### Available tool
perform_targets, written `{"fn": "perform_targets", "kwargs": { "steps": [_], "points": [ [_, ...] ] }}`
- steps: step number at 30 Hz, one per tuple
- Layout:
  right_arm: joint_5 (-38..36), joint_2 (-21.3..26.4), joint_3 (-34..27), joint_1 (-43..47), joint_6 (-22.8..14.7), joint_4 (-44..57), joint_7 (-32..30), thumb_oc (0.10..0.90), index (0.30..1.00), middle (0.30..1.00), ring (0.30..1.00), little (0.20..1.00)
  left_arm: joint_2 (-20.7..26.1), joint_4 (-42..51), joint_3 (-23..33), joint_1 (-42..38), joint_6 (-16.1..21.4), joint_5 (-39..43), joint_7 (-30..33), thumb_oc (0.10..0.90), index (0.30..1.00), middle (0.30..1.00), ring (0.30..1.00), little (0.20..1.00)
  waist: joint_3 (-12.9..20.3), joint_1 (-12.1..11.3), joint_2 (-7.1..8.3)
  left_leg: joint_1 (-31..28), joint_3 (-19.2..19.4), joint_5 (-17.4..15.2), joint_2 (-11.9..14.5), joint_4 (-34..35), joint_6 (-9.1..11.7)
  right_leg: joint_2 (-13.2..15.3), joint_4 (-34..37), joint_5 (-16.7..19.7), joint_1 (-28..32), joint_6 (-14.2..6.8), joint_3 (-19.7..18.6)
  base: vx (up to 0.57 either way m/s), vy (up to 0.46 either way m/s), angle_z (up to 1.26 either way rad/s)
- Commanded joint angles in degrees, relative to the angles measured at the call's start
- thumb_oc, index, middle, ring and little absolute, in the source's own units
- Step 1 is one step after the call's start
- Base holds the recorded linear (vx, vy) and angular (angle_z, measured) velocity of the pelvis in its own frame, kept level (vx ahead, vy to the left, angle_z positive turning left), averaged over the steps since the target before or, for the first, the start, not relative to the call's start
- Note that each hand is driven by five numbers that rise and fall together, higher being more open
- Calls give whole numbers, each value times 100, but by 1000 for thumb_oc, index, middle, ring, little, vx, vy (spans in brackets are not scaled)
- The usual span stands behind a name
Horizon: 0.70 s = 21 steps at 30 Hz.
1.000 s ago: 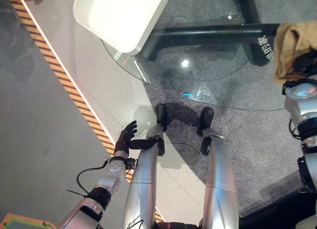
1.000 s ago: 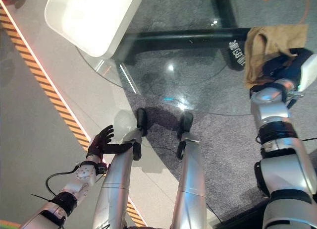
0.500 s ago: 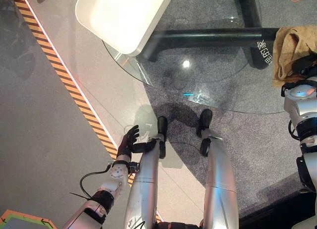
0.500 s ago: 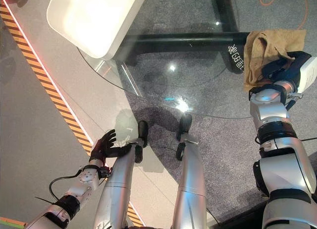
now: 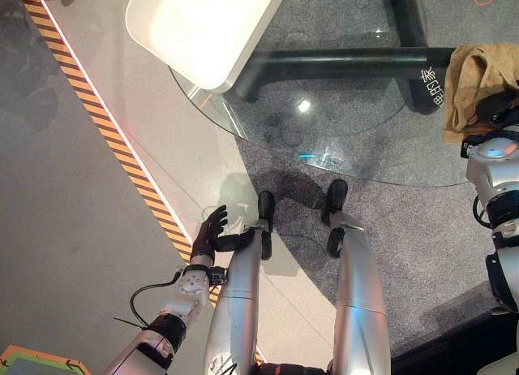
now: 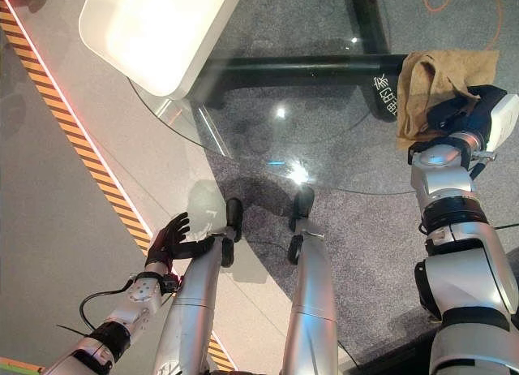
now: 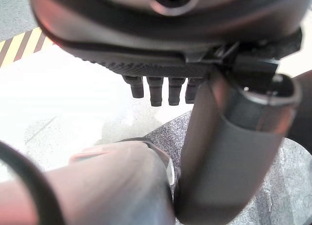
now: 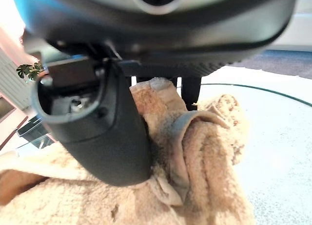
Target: Wipe the table with a cloth and put it in the basket.
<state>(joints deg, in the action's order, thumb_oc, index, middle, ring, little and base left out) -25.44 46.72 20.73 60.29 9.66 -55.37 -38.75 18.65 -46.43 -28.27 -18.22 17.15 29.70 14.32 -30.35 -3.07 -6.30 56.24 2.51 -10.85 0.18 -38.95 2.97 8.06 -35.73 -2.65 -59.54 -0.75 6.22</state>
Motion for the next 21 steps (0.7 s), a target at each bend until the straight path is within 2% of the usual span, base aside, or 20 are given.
{"fn": "perform_targets", "kwargs": {
  "steps": [1,14,21],
  "points": [
    [-112,-484,638,631,-485,762,818,100,300,300,300,200,60,-62,-217,1029,15,-69,46,800,900,900,900,900,55,-305,-213,-128,334,462,-292,621,-399,-151,-8,-138,158,-5,312,4,73,-3],
    [12,-918,874,937,-440,1048,1063,100,300,300,300,200,-35,46,-198,1130,28,-205,-5,800,900,900,900,900,55,-480,-244,-363,327,496,-372,811,-448,-58,157,-117,414,-67,410,5,54,2],
    [0,-1078,913,1031,-434,1271,1079,100,300,300,300,200,-32,101,-225,1192,-41,-231,72,800,900,900,900,900,55,-541,-205,-444,283,488,-400,859,-473,-56,223,-100,531,-108,454,12,18,6]
  ]
}}
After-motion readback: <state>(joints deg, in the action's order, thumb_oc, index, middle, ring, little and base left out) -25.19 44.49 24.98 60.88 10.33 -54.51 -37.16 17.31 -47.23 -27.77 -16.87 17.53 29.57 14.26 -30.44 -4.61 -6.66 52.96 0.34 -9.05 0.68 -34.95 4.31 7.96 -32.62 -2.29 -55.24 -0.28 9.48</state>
